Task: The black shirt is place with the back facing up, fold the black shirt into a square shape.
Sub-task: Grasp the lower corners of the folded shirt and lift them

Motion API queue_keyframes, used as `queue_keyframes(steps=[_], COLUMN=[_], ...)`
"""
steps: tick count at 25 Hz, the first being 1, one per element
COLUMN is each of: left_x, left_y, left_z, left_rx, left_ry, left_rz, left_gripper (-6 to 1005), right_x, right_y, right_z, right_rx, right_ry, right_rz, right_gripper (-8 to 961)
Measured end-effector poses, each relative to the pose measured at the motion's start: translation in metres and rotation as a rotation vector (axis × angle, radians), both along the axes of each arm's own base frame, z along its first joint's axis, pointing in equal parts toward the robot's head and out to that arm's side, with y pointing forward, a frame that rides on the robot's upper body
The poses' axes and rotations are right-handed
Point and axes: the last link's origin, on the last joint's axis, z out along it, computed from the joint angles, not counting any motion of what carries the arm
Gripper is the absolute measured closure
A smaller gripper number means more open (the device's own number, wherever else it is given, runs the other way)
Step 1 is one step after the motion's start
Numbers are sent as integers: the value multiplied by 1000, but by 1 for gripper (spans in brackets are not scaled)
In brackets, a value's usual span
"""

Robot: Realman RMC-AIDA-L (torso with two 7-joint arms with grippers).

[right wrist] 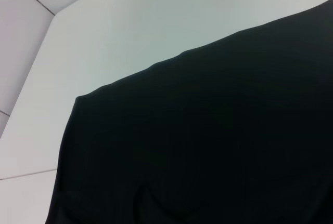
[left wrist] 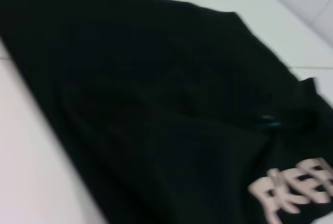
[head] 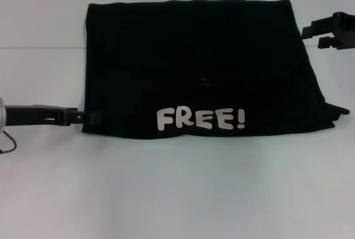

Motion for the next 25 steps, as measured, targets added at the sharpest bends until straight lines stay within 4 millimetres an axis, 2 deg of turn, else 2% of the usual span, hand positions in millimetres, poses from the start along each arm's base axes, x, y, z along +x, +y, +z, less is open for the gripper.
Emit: queue_keyframes(steps=[9,16,21,25], left_x=[-8,-2,0,2], left_y=[11,11,12,13], left_z=[-30,-38,-39,-39], left_rx=[30,20,21,19], left_ry=[101,74,67,60], left_rz=[30,42,53,50], left_gripper=[149,152,279,440], right_x=[2,4,6,10], right_y=[-1,-1,-3,-7], right_z=[0,1,0,1], right_rx=[2,12,-3,-20], right_ry=[2,13,5,2], right_rz=[-5,-13,-12,-16], right_gripper=[330,318,309,302])
